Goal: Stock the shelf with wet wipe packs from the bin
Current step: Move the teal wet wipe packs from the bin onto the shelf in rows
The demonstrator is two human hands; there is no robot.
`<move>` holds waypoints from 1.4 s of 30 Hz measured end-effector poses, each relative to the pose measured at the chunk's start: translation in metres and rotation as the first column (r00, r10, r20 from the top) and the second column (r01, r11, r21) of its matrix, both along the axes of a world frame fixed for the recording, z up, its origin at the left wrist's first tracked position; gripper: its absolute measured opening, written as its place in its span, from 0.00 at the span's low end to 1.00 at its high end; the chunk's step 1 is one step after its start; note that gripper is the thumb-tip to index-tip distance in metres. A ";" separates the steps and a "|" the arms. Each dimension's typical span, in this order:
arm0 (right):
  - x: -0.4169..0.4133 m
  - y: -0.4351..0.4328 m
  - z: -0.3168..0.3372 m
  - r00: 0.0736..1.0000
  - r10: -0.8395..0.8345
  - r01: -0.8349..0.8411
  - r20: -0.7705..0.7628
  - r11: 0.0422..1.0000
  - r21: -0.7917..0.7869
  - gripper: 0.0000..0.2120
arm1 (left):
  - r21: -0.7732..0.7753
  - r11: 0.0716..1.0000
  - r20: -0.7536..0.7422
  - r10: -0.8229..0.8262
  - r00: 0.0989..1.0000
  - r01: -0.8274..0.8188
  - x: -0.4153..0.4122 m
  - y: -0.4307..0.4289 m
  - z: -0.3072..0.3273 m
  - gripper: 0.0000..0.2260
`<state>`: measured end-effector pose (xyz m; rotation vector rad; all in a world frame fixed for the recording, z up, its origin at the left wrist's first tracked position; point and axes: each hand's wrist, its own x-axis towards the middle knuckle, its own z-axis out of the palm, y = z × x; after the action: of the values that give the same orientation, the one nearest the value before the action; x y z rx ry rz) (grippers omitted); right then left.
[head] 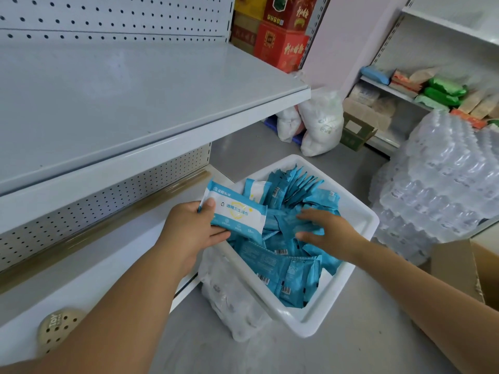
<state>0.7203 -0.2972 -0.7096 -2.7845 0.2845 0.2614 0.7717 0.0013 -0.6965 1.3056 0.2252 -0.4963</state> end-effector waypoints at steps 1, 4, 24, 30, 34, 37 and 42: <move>0.000 -0.001 -0.007 0.999 0.014 -0.015 -0.031 1.000 -0.022 0.29 | -0.004 1.000 -0.006 0.000 1.000 0.000 -0.001 -0.001 0.000 0.09; 0.006 -0.004 -0.017 1.000 0.018 -0.018 0.009 0.999 -0.039 0.28 | -0.020 1.000 -0.024 -0.013 1.000 0.013 -0.002 -0.001 0.000 0.10; 0.021 0.076 0.059 0.918 -0.384 0.123 0.099 0.513 0.850 0.15 | -0.180 0.979 -0.019 0.089 0.996 -0.091 -0.003 0.006 0.017 0.09; 0.031 0.102 0.063 0.941 -0.329 0.101 0.081 0.499 0.861 0.16 | -0.229 0.966 -0.034 0.117 0.993 -0.122 -0.007 0.019 0.024 0.09; 0.033 0.115 0.071 0.955 -0.264 0.041 0.137 0.574 0.818 0.13 | -0.244 0.960 -0.011 0.136 0.991 -0.135 -0.007 0.029 0.027 0.09; 0.033 0.125 0.081 0.945 -0.224 -0.027 0.239 0.675 0.737 0.11 | -0.257 0.955 -0.006 0.153 0.988 -0.150 -0.008 0.036 0.030 0.10; 0.042 0.140 0.106 0.909 -0.119 -0.144 0.400 0.811 0.567 0.14 | -0.281 0.954 0.014 0.114 0.993 -0.105 -0.014 0.041 0.044 0.12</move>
<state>0.7619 -0.1569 -0.6040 -2.1425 0.0552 -0.2247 0.7574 0.0418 -0.6526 1.0176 0.1934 -0.3973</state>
